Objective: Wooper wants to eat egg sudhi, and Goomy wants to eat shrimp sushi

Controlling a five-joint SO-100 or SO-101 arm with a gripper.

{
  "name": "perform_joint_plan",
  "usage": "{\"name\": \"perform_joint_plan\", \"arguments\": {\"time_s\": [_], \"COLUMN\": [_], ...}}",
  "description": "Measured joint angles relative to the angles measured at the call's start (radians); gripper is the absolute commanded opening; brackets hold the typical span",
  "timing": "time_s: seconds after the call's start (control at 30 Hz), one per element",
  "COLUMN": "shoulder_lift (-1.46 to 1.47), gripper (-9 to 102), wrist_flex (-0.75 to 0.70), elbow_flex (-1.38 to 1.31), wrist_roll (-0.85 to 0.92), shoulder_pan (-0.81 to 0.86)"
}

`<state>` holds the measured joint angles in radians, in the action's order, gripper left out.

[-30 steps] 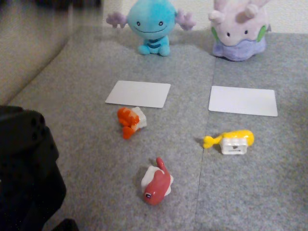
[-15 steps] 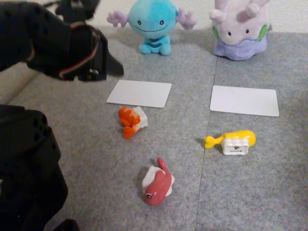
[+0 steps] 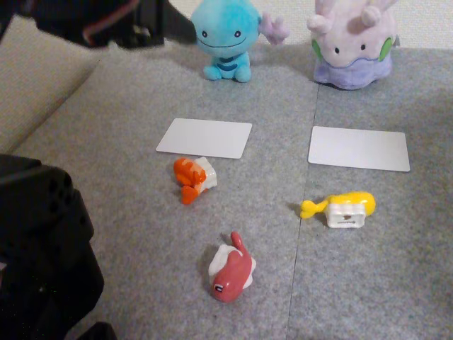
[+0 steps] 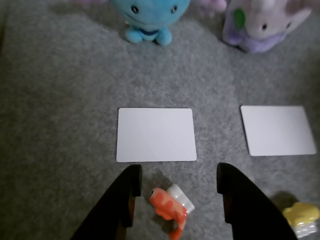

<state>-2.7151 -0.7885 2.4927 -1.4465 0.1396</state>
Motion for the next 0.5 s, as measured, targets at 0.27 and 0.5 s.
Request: {"name": "perform_joint_plan", "arguments": {"time_s": [0.27, 0.5], "shoulder_lift": [0.0, 0.0], "gripper": [18, 18], "wrist_flex": [-0.212, -0.328], "elbow_flex": [-0.206, -0.334], "wrist_roll": [0.049, 0.054], "shoulder_pan": [0.008, 0.008]}}
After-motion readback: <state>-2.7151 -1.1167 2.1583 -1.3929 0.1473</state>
